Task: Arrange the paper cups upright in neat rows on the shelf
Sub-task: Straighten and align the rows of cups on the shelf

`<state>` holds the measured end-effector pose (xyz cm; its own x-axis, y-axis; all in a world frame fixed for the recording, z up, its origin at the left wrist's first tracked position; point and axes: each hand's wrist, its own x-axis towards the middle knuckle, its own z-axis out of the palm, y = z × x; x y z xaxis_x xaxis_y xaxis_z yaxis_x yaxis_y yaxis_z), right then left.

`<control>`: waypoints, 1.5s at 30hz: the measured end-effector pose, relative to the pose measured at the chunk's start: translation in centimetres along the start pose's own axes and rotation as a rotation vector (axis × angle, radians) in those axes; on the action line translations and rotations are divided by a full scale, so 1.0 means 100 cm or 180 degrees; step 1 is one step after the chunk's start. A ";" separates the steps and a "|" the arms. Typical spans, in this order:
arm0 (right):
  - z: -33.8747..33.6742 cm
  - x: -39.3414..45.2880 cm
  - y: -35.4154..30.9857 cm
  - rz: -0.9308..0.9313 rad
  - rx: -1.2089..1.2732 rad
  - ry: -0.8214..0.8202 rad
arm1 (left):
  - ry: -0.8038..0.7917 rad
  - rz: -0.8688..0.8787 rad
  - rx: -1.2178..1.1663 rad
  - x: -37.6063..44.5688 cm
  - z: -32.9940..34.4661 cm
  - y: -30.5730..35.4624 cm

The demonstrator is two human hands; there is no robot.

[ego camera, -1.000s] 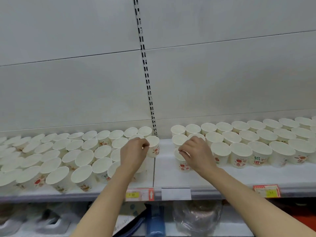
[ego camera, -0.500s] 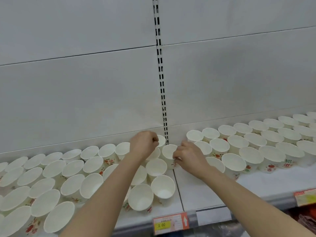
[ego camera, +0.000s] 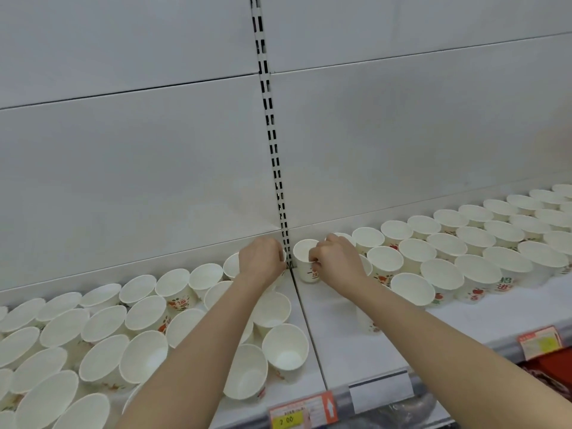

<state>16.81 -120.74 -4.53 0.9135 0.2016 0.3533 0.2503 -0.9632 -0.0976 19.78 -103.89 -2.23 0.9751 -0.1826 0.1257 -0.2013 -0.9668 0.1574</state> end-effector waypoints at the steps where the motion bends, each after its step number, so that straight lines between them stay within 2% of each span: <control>1: 0.001 0.001 0.002 -0.0012 -0.0027 -0.0009 | 0.0005 0.0009 -0.0010 -0.001 0.001 0.001; 11: 0.005 0.010 0.006 -0.0073 -0.0425 -0.0200 | 0.0218 0.0131 0.0029 -0.007 0.003 0.002; 14: 0.007 0.014 0.005 -0.0079 -0.0405 -0.0312 | 0.0226 0.0125 0.0064 -0.009 0.004 0.003; 26: 0.005 0.016 0.007 -0.0209 -0.0160 -0.0194 | 0.0359 0.0228 0.0547 -0.014 0.002 0.001; 31: 0.003 0.016 0.004 -0.0243 -0.0156 -0.0266 | 0.0300 0.0165 0.0303 -0.018 0.000 -0.004; 37: -0.002 0.005 0.005 -0.0386 0.0195 0.0201 | 0.0536 -0.0067 -0.0135 -0.042 -0.027 -0.019; 41: -0.010 -0.018 -0.006 -0.0624 0.0631 0.0708 | 0.0506 -0.0345 -0.0442 -0.076 -0.038 -0.026; 45: -0.015 -0.064 -0.013 -0.0824 0.1095 0.0776 | 0.0318 -0.0423 -0.0398 -0.107 -0.031 0.000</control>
<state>10.15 -121.04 -5.24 0.7160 0.3395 0.6100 0.5880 -0.7643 -0.2648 9.02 -101.42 -0.52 0.9811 -0.0303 0.1913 -0.0876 -0.9503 0.2988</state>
